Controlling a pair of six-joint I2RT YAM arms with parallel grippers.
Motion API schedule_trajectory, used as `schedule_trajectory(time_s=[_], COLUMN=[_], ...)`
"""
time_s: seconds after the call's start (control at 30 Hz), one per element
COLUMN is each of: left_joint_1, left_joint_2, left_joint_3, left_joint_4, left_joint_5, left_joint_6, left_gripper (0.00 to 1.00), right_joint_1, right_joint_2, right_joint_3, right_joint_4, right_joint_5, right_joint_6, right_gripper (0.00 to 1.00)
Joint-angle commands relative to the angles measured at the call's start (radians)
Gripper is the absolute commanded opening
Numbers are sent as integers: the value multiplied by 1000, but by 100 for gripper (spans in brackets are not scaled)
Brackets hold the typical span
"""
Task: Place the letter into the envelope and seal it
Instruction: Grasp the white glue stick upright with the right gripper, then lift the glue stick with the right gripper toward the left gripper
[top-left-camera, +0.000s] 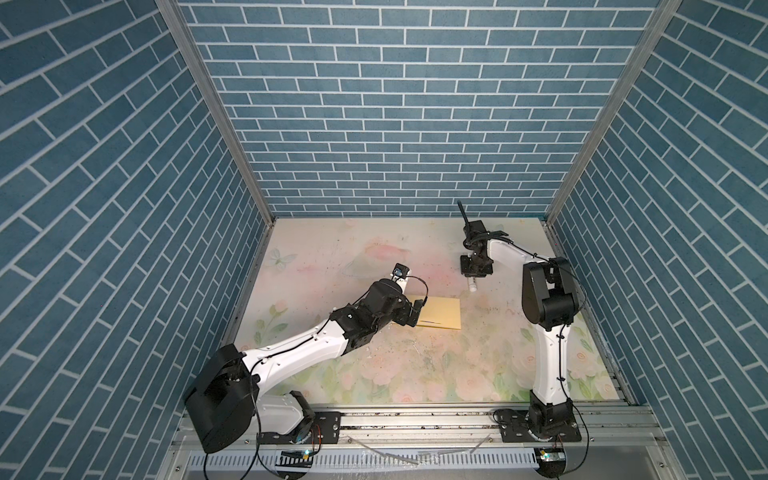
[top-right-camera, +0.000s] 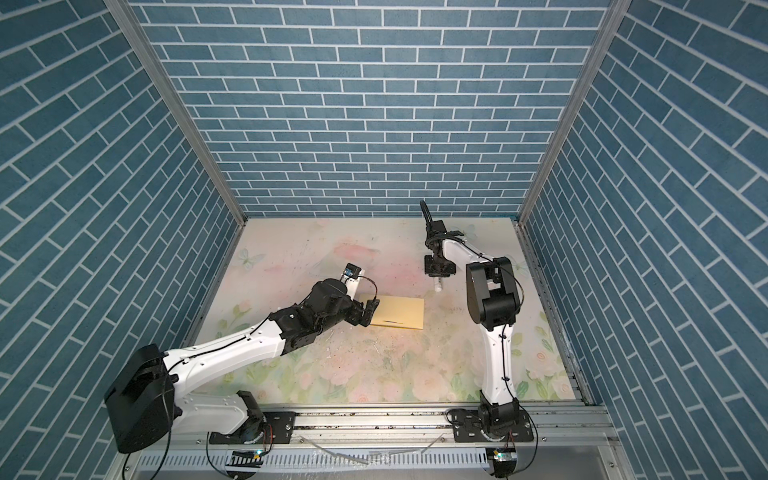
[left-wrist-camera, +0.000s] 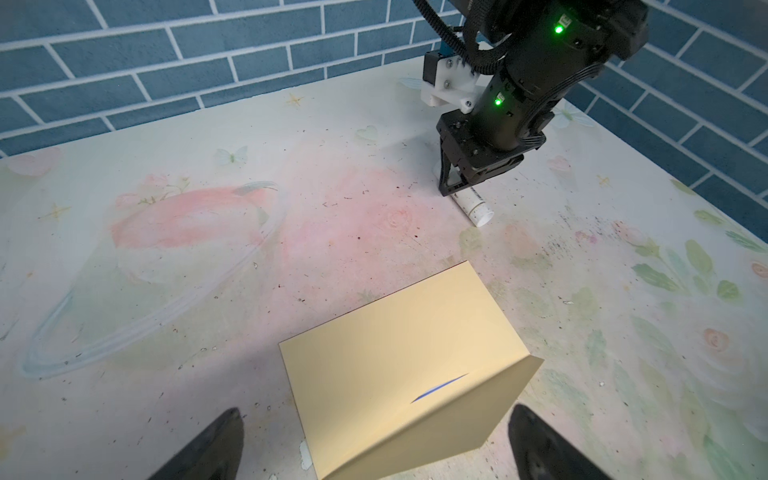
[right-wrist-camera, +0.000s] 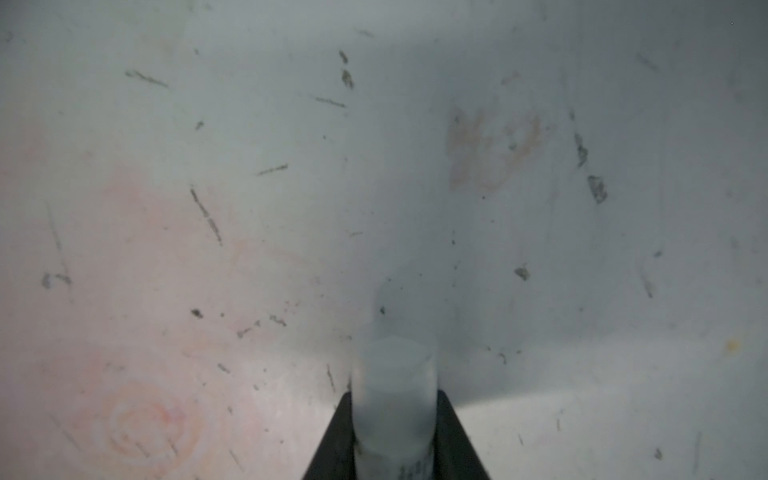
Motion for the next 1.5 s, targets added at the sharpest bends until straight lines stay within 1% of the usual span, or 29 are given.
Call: schedule_trajectory(time_s=[0.0,0.07,0.13,0.23,0.3,0.37,0.43,0.53,0.67,0.83,1.07,1.23,1.3,1.47], left_joint_1=[6,6,7,15,28,37,41,41,41,41,51,85,90,92], left_joint_2=[-14,-23,-31,-41,-43,-40,-29,-8,14,38,61,70,73,88], left_joint_3=[17,17,22,28,32,36,49,65,69,83,81,75,77,93], left_joint_4=[28,55,80,136,177,215,240,282,318,285,255,286,289,275], left_joint_5=[75,114,151,225,278,318,349,400,429,413,354,371,375,387], left_joint_6=[0,-2,-9,-35,-61,-82,-97,-103,-121,-114,-139,-199,-202,-198], left_gripper=[100,100,100,100,99,99,98,97,95,90,85,79,76,73], right_joint_1=[1,1,1,3,13,30,70,132,200,266,310,345,361,394], right_joint_2=[-130,-232,-362,-535,-641,-735,-825,-896,-935,-942,-948,-951,-951,-945], right_joint_3=[-57,-130,-240,-410,-531,-636,-743,-831,-890,-923,-930,-933,-935,-935], right_joint_4=[70,161,284,501,649,787,916,1025,1098,1156,1180,1179,1180,1190], right_joint_5=[-52,-108,-175,-280,-331,-351,-332,-299,-262,-243,-246,-244,-243,-227], right_joint_6=[22,43,80,137,178,222,259,277,314,341,346,345,347,345], right_gripper=[8,7,6,3,1,0,0,0,0,0,0,0,0,0])
